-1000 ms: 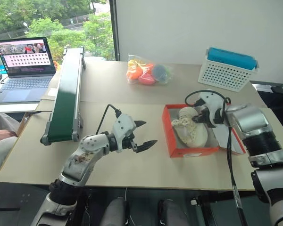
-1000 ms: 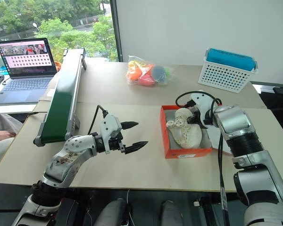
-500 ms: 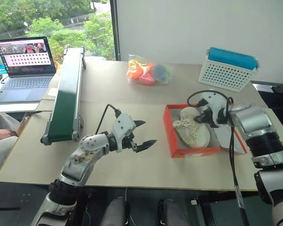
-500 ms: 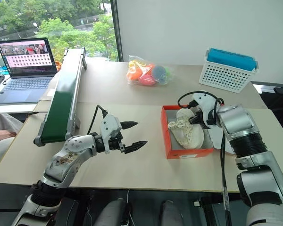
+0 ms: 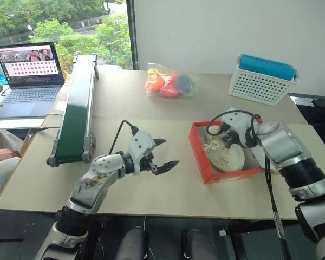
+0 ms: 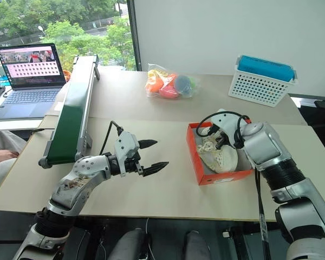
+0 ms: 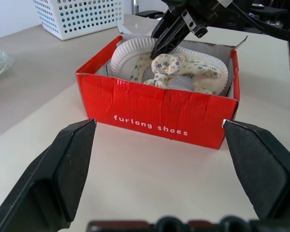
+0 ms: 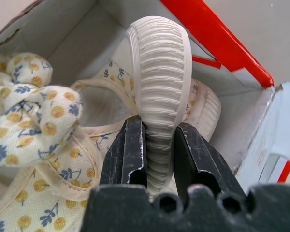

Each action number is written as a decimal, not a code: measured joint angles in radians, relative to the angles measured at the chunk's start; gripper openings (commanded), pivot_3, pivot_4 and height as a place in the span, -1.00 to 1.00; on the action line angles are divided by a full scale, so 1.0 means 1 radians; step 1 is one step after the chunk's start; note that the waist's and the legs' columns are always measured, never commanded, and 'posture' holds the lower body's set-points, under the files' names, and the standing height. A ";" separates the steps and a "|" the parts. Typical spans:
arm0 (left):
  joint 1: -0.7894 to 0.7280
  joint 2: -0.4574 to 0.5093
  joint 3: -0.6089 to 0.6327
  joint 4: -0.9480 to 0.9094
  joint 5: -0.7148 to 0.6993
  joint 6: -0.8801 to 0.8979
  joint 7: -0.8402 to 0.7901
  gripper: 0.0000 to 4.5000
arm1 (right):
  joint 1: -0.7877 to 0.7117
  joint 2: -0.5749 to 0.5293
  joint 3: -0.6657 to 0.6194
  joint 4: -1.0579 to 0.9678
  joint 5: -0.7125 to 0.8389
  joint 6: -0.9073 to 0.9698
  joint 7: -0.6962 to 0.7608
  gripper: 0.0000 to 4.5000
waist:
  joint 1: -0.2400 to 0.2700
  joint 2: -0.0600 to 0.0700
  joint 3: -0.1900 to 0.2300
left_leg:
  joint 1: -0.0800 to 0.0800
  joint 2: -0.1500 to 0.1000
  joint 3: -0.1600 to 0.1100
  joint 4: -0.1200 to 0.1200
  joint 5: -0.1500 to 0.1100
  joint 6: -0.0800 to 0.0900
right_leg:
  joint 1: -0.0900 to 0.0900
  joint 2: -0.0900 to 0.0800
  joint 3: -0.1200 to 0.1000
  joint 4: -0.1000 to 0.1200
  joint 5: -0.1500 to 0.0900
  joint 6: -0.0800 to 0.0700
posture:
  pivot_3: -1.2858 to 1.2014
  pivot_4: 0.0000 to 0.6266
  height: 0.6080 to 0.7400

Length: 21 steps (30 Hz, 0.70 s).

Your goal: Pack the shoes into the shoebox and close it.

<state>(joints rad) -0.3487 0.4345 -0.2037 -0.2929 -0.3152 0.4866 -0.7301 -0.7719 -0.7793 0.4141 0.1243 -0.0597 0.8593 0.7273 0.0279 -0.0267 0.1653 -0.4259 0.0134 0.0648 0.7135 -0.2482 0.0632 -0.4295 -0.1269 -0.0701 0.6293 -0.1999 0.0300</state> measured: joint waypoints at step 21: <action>-0.030 -0.007 0.008 0.000 0.000 0.017 0.010 0.99 | -0.005 0.381 -0.348 0.180 0.063 0.233 -0.153 -0.74 | -0.037 -0.003 -0.003 | 0.005 0.002 -0.002 -0.002 -0.001 -0.002 | 0.004 0.003 0.000 0.001 0.000 -0.002 | 0.03 -0.52 0.38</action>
<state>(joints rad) -0.3783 0.4273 -0.1955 -0.2925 -0.3148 0.5034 -0.7199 -0.7773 -0.3981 0.0658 0.3045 0.0032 1.0918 0.5748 -0.0086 -0.0300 0.1621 -0.4206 0.0157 0.0631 0.7111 -0.2489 0.0609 -0.4257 -0.1237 -0.0700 0.6304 -0.2002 0.0283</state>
